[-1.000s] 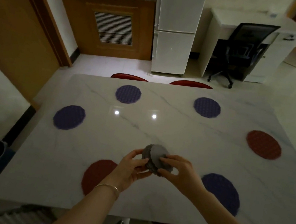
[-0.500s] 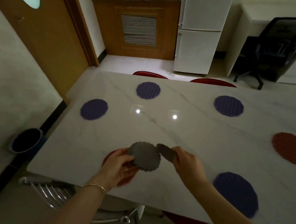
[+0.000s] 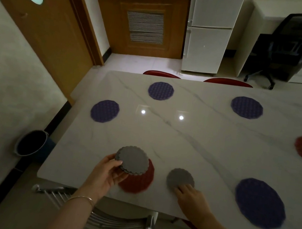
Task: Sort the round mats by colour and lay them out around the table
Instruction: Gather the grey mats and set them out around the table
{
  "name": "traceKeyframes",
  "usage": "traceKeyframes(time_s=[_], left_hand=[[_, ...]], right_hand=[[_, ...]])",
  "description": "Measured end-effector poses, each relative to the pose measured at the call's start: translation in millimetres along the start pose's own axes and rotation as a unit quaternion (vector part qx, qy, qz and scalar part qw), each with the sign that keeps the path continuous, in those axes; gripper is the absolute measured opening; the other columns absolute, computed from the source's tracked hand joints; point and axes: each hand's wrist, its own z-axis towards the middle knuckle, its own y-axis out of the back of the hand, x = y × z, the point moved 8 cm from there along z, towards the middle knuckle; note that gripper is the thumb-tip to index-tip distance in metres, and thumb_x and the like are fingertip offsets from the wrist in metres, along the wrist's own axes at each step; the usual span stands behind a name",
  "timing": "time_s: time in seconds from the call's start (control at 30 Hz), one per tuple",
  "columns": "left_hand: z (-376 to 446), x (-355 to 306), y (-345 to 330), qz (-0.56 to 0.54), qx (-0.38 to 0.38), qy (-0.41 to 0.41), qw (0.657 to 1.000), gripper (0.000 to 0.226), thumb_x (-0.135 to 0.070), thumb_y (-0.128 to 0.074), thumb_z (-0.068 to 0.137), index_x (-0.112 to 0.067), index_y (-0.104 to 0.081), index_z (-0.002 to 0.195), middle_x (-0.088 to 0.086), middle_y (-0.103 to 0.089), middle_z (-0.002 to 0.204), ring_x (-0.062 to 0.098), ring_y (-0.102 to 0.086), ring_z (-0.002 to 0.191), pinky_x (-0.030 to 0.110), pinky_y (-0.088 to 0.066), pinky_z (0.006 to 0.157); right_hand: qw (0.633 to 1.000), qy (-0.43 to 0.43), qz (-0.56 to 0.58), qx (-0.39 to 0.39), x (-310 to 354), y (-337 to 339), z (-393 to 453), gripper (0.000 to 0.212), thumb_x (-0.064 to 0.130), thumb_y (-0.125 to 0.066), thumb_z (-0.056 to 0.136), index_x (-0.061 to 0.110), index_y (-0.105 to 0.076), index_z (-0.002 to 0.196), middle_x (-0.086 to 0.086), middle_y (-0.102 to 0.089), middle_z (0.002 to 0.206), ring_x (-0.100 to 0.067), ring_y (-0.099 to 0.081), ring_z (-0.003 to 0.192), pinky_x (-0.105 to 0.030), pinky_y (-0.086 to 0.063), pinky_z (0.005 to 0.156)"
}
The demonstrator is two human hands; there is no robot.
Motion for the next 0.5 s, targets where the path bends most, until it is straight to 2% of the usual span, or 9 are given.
traceKeyframes(time_s=[0.07,0.2,0.23,0.33,0.43,0.5], left_hand=[[3,0,-2,0.002,0.008,0.004,1.0,0.023,0.001,-0.054,0.087,-0.011,-0.061,0.105,0.015,-0.072,0.093,0.026,-0.071,0.077,0.033,-0.058,0.054],[6,0,-13,0.005,0.027,0.008,1.0,0.022,0.002,-0.053,0.087,-0.012,-0.061,0.102,0.012,-0.074,0.087,0.025,-0.071,0.075,0.033,-0.059,0.055],[7,2,-16,0.008,0.029,0.009,0.999,0.022,0.002,-0.053,0.087,-0.012,-0.062,0.101,0.012,-0.073,0.087,0.024,-0.071,0.075,0.033,-0.059,0.055],[7,6,-26,0.014,0.038,0.015,0.999,0.02,0.001,-0.053,0.087,-0.013,-0.062,0.098,0.011,-0.074,0.085,0.024,-0.071,0.074,0.033,-0.058,0.054],[5,11,-35,0.013,0.044,0.023,0.999,0.02,0.002,-0.053,0.086,-0.011,-0.061,0.098,0.013,-0.072,0.087,0.026,-0.068,0.077,0.033,-0.058,0.053],[5,15,-44,0.012,0.055,0.029,0.998,0.02,0.003,-0.054,0.085,-0.011,-0.061,0.099,0.015,-0.071,0.089,0.027,-0.068,0.079,0.033,-0.059,0.053]], right_hand=[[1.0,-0.016,0.001,-0.003,-2,-3,-2,0.044,0.015,-0.088,0.041,0.018,-0.072,0.082,-0.001,-0.068,0.074,-0.017,-0.062,0.06,-0.023,-0.047,0.038],[0.999,-0.026,0.029,0.018,-8,-10,-1,0.037,0.009,-0.068,0.073,0.013,-0.063,0.109,-0.007,-0.065,0.101,-0.024,-0.062,0.086,-0.031,-0.054,0.055],[0.999,-0.026,0.035,0.024,-8,-10,-1,0.037,0.008,-0.066,0.076,0.012,-0.062,0.112,-0.008,-0.063,0.105,-0.025,-0.061,0.089,-0.031,-0.053,0.058],[0.998,-0.029,0.047,0.031,-6,-9,-1,0.04,0.011,-0.074,0.068,0.014,-0.066,0.107,-0.006,-0.066,0.1,-0.023,-0.063,0.082,-0.028,-0.054,0.054],[0.996,-0.031,0.082,0.027,-3,-14,-4,0.037,0.009,-0.046,0.087,0.013,-0.055,0.123,-0.011,-0.056,0.122,-0.032,-0.055,0.104,-0.04,-0.053,0.072],[0.99,-0.065,0.12,-0.023,-8,-1,-10,0.035,0.011,-0.049,0.087,0.015,-0.057,0.121,-0.01,-0.055,0.126,-0.03,-0.055,0.106,-0.04,-0.055,0.074]])
